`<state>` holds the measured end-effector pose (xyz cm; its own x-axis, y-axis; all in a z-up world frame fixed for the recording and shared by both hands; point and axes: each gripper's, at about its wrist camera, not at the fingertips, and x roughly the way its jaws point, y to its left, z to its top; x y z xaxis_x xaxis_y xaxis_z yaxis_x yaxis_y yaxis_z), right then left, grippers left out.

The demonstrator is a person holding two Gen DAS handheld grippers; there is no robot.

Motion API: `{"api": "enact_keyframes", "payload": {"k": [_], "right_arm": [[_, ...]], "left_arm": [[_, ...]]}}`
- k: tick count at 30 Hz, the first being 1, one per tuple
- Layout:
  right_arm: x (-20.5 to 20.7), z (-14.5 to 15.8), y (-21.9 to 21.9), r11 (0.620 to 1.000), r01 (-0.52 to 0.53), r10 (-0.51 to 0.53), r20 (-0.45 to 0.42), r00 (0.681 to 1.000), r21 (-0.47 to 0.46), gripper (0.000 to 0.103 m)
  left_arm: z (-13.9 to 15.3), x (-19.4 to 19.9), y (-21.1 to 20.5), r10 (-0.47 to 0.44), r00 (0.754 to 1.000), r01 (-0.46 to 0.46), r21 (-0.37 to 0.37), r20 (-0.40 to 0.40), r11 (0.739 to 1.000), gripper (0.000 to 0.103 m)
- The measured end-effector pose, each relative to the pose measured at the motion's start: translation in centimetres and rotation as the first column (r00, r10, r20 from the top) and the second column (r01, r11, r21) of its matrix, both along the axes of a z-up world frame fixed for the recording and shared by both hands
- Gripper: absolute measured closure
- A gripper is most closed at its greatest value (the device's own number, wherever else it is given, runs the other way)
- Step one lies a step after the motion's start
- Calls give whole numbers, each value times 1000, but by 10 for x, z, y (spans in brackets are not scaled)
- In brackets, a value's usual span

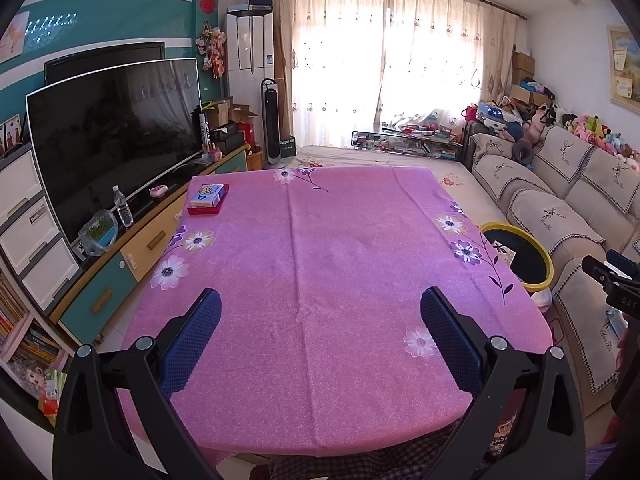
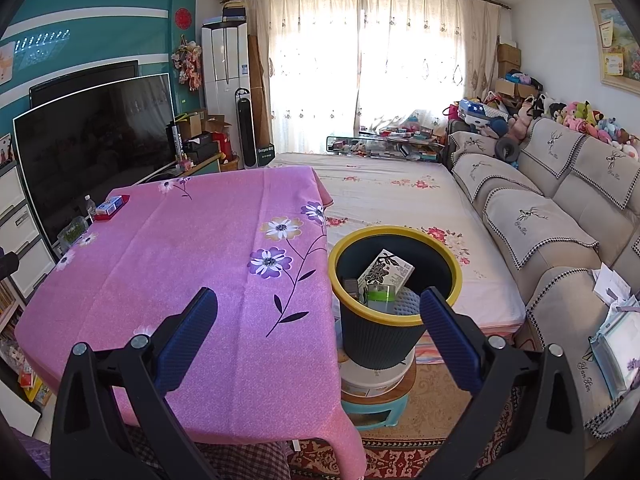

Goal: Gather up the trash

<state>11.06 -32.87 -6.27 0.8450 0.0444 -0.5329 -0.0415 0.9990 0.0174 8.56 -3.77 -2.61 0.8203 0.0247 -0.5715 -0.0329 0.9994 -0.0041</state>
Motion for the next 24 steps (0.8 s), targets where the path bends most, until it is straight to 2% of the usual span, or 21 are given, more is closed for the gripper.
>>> {"api": "enact_keyframes", "payload": {"k": [7,12,18,24], "right_arm": [[1,0,0,1000,0,0,-1,1000,0,7],[1,-6,3,1000,-5,5,-5,1000,2,7],[5,-8,5,1000,-13,13,-15,1000,3,7],[26,-5,17,997,-77,77,-33,996,13,7]], "left_arm": [[-3,1,-3,-6,1000,6,14,3,1000,5],[-2,1,-4,-17,999,17,13,32,1000,5],[-1,7,1,-22,998,23,-14,62,1000,5],[-11,55,18,-2,1000,2,-10,-27,1000,5]]}}
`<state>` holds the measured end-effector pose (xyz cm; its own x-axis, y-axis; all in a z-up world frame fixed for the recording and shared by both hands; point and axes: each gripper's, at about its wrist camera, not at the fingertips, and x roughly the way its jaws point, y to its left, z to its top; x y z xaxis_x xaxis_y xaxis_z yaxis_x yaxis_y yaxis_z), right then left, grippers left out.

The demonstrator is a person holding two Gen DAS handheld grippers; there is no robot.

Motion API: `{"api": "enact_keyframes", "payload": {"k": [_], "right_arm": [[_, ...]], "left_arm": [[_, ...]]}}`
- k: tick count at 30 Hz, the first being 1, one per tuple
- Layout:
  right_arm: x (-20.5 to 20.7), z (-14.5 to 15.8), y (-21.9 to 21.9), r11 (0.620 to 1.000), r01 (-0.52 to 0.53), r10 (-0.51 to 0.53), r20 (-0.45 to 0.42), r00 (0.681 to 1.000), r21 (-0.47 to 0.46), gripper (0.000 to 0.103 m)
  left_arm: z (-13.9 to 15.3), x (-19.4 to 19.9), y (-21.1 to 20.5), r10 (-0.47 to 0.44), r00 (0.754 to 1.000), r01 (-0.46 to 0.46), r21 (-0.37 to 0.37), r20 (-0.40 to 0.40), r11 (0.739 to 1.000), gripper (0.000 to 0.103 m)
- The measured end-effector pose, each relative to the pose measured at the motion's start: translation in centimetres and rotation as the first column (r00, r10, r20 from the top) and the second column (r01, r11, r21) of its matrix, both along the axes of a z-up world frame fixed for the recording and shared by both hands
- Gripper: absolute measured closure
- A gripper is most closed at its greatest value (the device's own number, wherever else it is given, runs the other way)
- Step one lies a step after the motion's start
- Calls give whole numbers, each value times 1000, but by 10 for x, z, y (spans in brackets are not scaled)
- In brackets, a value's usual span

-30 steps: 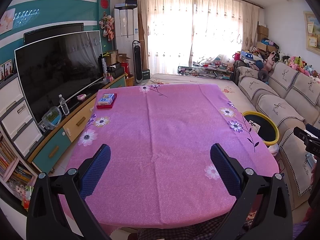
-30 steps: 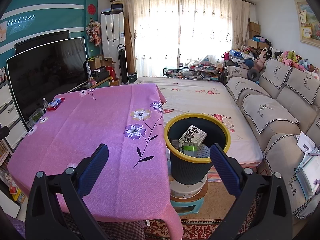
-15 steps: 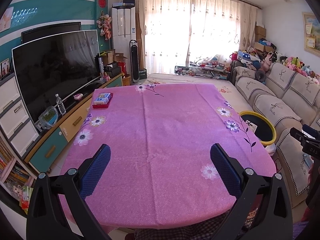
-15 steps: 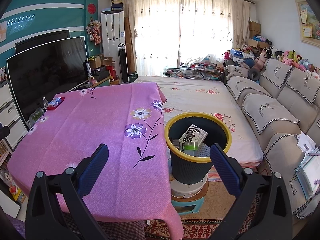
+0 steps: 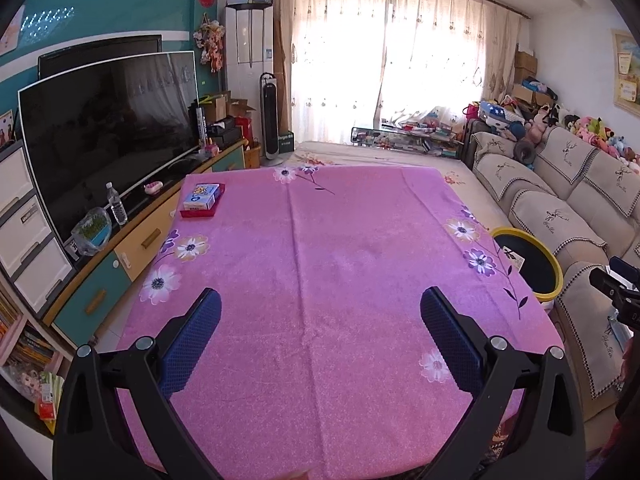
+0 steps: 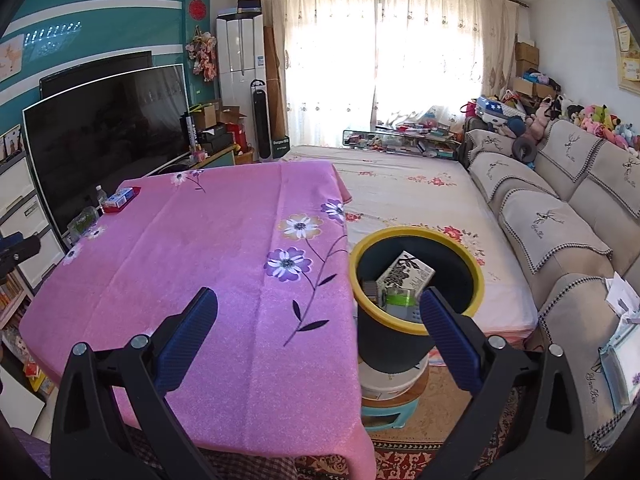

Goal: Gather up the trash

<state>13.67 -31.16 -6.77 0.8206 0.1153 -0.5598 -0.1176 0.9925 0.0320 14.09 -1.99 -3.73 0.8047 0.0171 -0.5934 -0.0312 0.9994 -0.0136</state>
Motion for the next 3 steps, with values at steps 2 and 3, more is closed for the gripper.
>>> {"api": "enact_keyframes", "payload": {"k": [2,3], "right_arm": [[21,1,11,1000,-17,17,-15,1000,-2,7],[33,0,18,1000,-31,31,-20,999,-6,7]], "left_arm": [[-7,27,10,8,1000,-8,1,-7,1000,5],[-12,42,17,17,1000,-16,3,-13,1000,5]]}}
